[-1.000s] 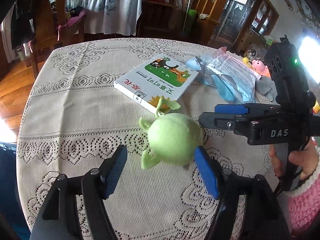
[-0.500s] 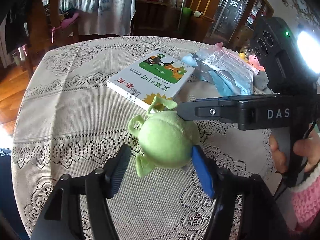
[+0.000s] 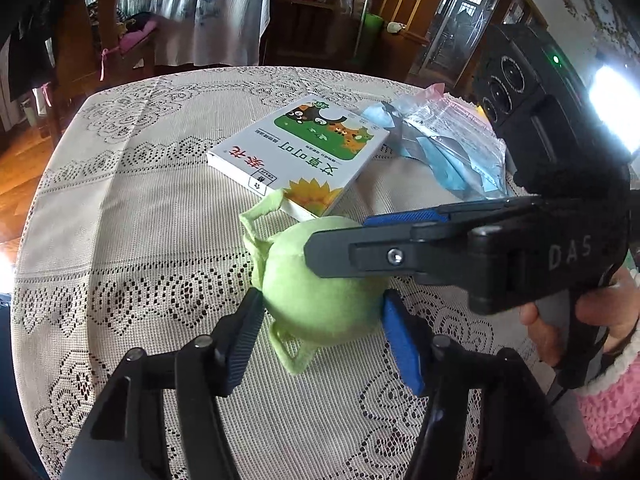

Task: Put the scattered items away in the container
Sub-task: 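Grasp the green ball plush with the left tool, then carry the green plush with the left tool over the blue bin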

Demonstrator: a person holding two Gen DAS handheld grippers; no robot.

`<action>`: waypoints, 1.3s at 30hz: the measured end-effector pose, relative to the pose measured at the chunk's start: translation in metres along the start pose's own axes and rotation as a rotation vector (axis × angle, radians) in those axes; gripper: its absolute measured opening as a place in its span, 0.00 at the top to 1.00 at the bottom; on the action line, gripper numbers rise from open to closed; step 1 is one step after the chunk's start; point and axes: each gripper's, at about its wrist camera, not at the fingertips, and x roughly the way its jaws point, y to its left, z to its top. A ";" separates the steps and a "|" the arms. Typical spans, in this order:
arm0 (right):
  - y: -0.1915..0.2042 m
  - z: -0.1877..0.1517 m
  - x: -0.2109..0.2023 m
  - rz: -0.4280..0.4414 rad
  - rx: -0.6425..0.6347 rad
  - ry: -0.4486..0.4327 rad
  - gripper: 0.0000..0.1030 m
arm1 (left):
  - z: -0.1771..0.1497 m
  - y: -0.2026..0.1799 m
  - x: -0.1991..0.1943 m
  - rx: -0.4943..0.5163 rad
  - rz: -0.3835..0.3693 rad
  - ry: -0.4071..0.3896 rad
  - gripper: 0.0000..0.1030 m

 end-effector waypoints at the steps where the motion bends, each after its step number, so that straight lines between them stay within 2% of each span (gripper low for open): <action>1: 0.001 -0.001 0.001 0.019 -0.002 0.004 0.43 | 0.000 0.001 0.000 -0.006 -0.003 0.001 0.45; 7: 0.005 -0.003 0.006 0.034 0.003 0.013 0.45 | -0.002 0.003 0.002 -0.036 0.000 0.002 0.45; 9: 0.007 -0.004 0.005 0.045 0.003 0.004 0.50 | -0.003 0.002 0.000 -0.044 0.003 -0.002 0.47; 15: 0.030 -0.010 -0.004 -0.020 -0.073 -0.014 0.51 | -0.009 -0.007 -0.010 -0.030 0.044 -0.013 0.50; 20: 0.052 -0.009 -0.019 -0.006 -0.130 -0.054 0.51 | -0.009 -0.013 -0.042 -0.010 0.083 -0.069 0.50; 25: 0.092 -0.003 -0.034 0.009 -0.211 -0.088 0.51 | -0.009 -0.011 -0.081 -0.016 0.125 -0.130 0.50; 32: 0.153 -0.007 -0.015 0.059 -0.302 -0.068 0.51 | -0.033 0.020 -0.132 -0.074 0.196 -0.181 0.50; 39: 0.230 -0.012 0.036 0.140 -0.421 -0.006 0.51 | -0.073 0.080 -0.178 -0.179 0.295 -0.220 0.50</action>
